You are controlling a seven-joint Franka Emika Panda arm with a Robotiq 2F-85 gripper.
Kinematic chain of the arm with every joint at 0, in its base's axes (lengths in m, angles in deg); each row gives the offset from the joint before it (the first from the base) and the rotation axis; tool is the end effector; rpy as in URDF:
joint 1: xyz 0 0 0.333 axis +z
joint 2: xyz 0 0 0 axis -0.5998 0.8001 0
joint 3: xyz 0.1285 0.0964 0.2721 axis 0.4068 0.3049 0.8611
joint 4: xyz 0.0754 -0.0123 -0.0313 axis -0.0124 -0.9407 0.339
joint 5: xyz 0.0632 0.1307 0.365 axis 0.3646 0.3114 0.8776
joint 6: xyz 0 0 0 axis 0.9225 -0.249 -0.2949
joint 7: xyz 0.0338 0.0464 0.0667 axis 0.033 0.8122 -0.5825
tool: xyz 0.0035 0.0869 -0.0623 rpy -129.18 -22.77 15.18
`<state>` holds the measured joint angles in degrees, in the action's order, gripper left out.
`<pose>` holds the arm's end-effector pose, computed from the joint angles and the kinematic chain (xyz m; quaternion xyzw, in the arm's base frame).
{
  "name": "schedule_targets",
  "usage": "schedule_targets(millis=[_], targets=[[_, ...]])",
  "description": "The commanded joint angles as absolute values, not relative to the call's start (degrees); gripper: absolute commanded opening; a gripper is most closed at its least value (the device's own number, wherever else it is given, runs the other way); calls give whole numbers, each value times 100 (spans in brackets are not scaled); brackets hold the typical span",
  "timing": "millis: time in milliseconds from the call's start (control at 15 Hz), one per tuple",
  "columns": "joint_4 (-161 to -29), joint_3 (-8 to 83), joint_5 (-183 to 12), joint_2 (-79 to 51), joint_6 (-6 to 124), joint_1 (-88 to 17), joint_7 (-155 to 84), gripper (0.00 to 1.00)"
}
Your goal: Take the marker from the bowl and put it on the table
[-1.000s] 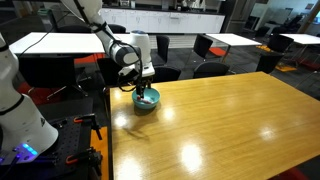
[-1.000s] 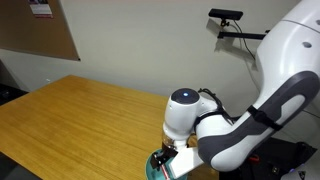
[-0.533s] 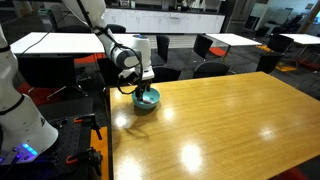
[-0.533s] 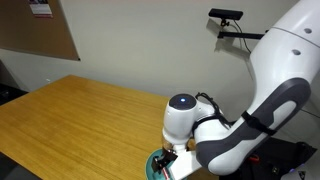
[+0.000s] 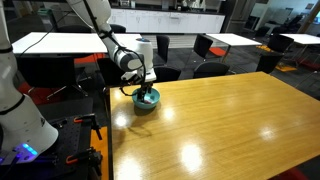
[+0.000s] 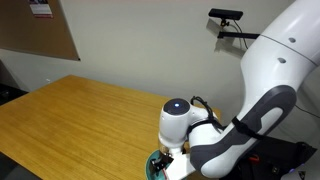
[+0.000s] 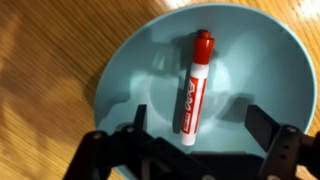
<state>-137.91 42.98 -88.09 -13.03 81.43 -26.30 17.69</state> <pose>0.5069 0.1092 0.2055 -0.9338 0.3553 -0.0404 0.0087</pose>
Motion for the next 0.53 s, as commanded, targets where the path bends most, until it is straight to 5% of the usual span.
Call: schedule_targets(millis=[0, 467], targets=[[-13593, 4131, -8720, -1099, 8211, -2456, 1851, 100], [-13394, 4029, -8684, -865, 8156, -2375, 1831, 96]])
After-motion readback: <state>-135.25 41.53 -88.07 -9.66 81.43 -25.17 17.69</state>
